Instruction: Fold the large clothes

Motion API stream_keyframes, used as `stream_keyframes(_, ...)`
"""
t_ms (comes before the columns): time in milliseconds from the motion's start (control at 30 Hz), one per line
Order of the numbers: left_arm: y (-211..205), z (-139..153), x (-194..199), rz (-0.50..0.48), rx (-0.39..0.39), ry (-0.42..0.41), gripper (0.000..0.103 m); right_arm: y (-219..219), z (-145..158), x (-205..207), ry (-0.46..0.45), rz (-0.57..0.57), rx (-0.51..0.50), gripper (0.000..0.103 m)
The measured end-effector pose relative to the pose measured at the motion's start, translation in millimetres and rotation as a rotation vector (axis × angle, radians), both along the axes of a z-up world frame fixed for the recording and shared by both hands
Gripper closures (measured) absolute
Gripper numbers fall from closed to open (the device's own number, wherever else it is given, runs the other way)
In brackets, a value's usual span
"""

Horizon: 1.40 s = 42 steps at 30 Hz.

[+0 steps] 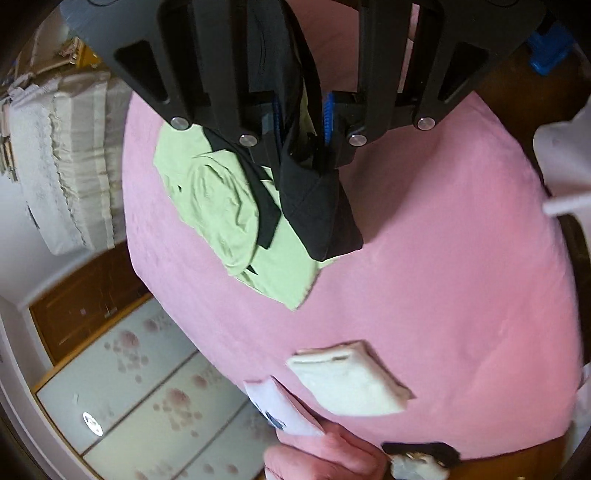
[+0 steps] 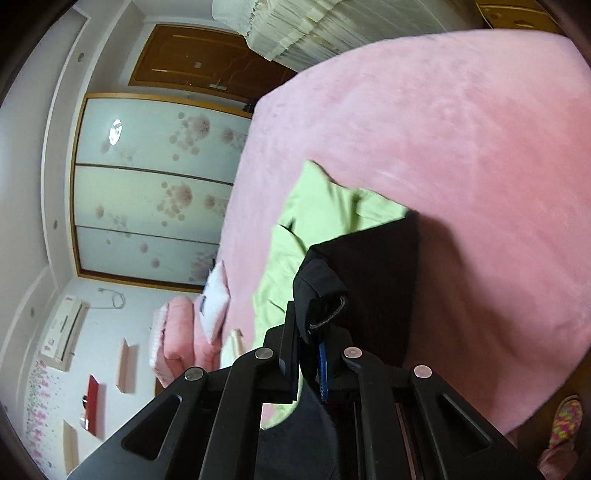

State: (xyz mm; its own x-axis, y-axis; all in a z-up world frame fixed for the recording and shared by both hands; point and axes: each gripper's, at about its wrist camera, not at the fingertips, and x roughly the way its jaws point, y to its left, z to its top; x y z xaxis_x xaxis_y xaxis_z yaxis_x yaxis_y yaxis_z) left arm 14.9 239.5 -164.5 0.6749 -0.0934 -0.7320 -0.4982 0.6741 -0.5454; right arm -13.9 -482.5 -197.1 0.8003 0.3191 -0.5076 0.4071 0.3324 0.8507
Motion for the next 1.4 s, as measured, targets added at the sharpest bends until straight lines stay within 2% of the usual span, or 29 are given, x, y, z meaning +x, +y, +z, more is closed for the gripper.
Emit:
stream_keyframes(233,45,31,79,-0.028,-0.049,0.016,0.090,-6,57,67,0.013,-0.061,-0.012,0.096)
stream_keyframes(367,61,40,137,-0.042,-0.054,0.008,0.090,-7,88,112,-0.004,-0.109,-0.070,0.096)
stream_keyframes(500,64,40,185,-0.036,-0.071,-0.014,0.090,-4,100,163,-0.014,-0.110,-0.094,0.096)
stream_keyframes(567,65,38,212,-0.030,-0.055,-0.020,0.090,-4,101,186,-0.018,-0.102,-0.097,0.096)
stream_keyframes(733,61,24,263,0.002,-0.017,-0.037,0.090,-7,96,252,-0.037,-0.073,-0.100,0.096)
stream_keyframes(867,59,4,301,0.048,0.024,-0.010,0.090,-13,78,304,-0.055,-0.064,-0.069,0.096)
stream_keyframes(1000,61,-21,329,0.064,0.017,0.013,0.090,-13,58,363,-0.051,-0.020,-0.070,0.096)
stream_keyframes(1133,58,-54,371,0.045,0.056,0.079,0.090,-10,39,412,-0.025,0.014,-0.121,0.096)
stream_keyframes(1233,50,-71,406,0.006,0.129,0.165,0.089,-7,18,440,0.050,0.037,-0.180,0.095)
stream_keyframes(1300,45,-79,421,-0.011,0.170,0.196,0.086,-4,7,456,0.098,0.046,-0.212,0.093)
stream_keyframes(1333,42,-82,428,-0.021,0.188,0.216,0.078,-3,2,464,0.113,0.057,-0.233,0.092)
stream_keyframes(1367,40,-85,433,-0.033,0.200,0.226,0.067,-2,-2,472,0.128,0.067,-0.256,0.086)
stream_keyframes(1400,38,-86,436,-0.042,0.207,0.222,0.061,0,-4,479,0.139,0.081,-0.278,0.073)
